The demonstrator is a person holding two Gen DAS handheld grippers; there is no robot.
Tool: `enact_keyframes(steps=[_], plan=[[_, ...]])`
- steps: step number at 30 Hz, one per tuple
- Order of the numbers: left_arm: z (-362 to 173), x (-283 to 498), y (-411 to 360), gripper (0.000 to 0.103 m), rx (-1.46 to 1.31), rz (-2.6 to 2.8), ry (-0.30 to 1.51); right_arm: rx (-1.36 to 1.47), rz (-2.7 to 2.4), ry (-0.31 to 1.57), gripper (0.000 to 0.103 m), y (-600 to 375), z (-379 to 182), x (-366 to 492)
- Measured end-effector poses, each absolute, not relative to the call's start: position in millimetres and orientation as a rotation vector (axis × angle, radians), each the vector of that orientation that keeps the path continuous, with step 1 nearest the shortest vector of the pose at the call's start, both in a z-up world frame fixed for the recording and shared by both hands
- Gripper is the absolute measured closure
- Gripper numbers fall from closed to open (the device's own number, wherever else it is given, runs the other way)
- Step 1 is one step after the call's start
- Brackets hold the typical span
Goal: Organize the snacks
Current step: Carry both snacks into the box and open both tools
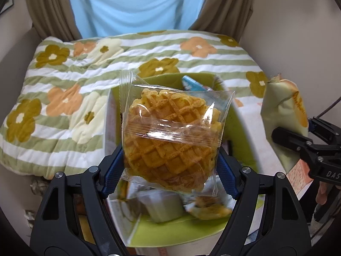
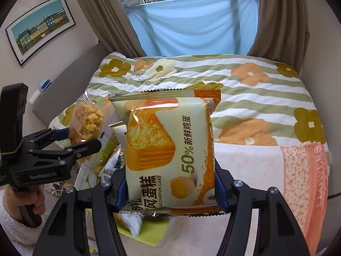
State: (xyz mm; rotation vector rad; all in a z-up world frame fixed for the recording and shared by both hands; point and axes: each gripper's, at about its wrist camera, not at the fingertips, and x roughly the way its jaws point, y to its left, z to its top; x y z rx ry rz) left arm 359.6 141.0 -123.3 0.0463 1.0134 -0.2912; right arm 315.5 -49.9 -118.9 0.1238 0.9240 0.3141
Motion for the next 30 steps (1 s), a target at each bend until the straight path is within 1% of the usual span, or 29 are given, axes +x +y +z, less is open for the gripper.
enact_keyframes(steps=[6,7,8,9,10,11,12,21,30], plan=[[-150.2,371.4,171.6,0.027,0.035,-0.313,1.079,0.148,0.26,0.951,0.043,-19.7,-130.2,312.3],[-153.2,371.9,173.6,0.024,0.028,-0.31,1.086,0.147,0.254,0.957,0.043,-16.6,-131.0,312.1],[-155.9,373.3,175.1,0.023,0.022,-0.308,1.092,0.147,0.251,0.961,0.043,-14.1,-130.5,311.4],[-158.9,374.4,176.3,0.018,0.014,-0.311,1.099,0.145,0.247,0.963,0.043,-11.3,-130.2,310.5],[-161.0,374.9,176.7,0.008,0.009,-0.316,1.106,0.141,0.247,0.962,0.043,-11.1,-129.6,311.2],[-162.7,374.6,177.9,0.003,-0.005,-0.319,1.109,0.137,0.248,0.961,0.043,-9.7,-128.3,310.2],[-162.3,373.0,179.6,0.0,-0.011,-0.316,1.104,0.129,0.249,0.958,0.043,-7.8,-127.1,310.0],[-154.1,346.5,192.3,0.0,-0.039,-0.268,1.095,0.127,0.276,0.934,0.043,-7.3,-122.4,309.0],[-148.4,329.7,194.6,0.0,-0.006,-0.25,1.08,0.117,0.279,0.974,0.043,-1.0,-133.2,316.0]])
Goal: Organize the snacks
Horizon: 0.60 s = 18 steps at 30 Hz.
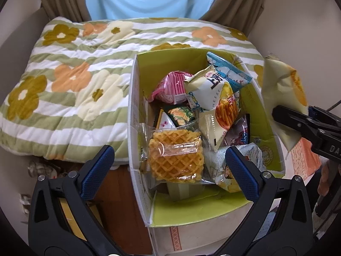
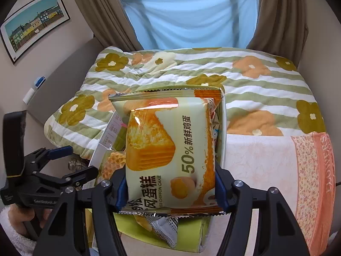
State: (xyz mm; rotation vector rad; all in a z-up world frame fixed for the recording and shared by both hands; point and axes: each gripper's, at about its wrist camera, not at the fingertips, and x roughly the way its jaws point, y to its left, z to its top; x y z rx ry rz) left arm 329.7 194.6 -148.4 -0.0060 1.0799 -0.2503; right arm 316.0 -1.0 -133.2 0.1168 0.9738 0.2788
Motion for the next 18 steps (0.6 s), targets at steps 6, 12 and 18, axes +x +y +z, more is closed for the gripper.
enact_keyframes(steps=[6,12,18], plan=[[-147.6,328.5,199.6,0.0,0.011,-0.252,1.078,0.123,0.25,0.974,0.004,4.9,-142.4,322.6],[-155.3,321.1,202.3,0.0,0.049,-0.259,1.094,0.17,0.147,0.973,0.002,-5.7,-149.7,315.7],[-149.3,307.3,203.0,0.0,0.035,-0.258,1.081,0.196,0.123,0.964,0.002,-11.4,-141.8,296.5]])
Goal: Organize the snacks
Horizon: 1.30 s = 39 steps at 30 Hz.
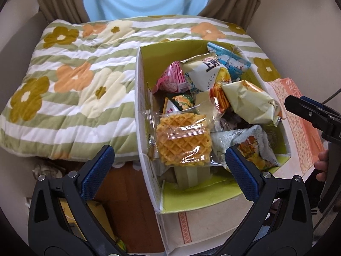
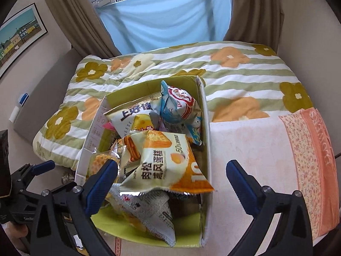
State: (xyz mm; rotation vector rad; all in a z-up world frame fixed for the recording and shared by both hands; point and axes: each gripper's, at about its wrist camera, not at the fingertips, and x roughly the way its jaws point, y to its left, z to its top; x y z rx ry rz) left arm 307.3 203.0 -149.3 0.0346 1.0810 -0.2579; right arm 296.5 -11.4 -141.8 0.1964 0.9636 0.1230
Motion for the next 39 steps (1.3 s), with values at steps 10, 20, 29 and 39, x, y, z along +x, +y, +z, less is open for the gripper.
enact_keyframes(steps=[10,20,29,39], plan=[[-89.4,245.8,182.1,0.0,0.033,-0.205,0.931,0.168,0.144,0.841,0.002,-30.3,-98.0,245.0],[-8.2,111.6,131.3,0.0,-0.031,-0.151,0.635,0.077,0.108,0.651,0.002,-76.1,-28.2,131.8],[-1.0,38.7,95.8,0.0,0.01,-0.119,0.539,0.017,0.016,0.562,0.002,-103.9,-18.3,51.7],[-0.4,26.3,79.9,0.0,0.021,-0.132,0.534,0.026,-0.017,0.558,0.002,-122.2,-26.3,26.8]])
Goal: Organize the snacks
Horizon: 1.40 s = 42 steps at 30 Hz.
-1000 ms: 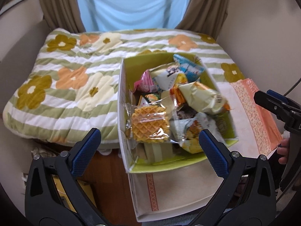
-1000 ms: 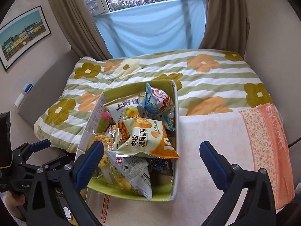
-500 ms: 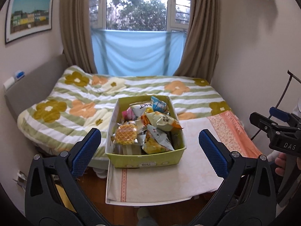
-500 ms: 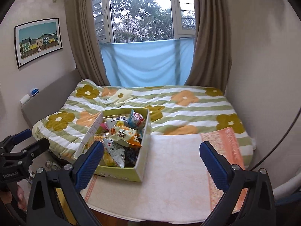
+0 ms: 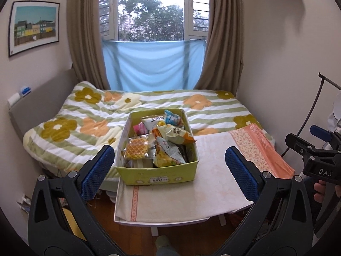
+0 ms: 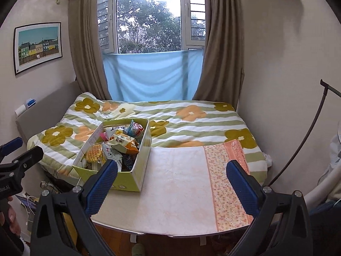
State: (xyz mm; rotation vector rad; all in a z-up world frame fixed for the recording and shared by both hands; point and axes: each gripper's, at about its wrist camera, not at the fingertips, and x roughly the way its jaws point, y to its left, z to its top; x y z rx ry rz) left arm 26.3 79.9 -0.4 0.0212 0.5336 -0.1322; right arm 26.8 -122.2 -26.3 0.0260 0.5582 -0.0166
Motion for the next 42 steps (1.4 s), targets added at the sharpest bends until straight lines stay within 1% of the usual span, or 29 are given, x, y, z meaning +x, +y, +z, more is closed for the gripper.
enact_keyframes(steps=[42], plan=[[-5.0,43.0,72.3,0.0,0.017,-0.122,0.542,0.049,-0.048,0.565,0.001,-135.7,-25.5,35.8]])
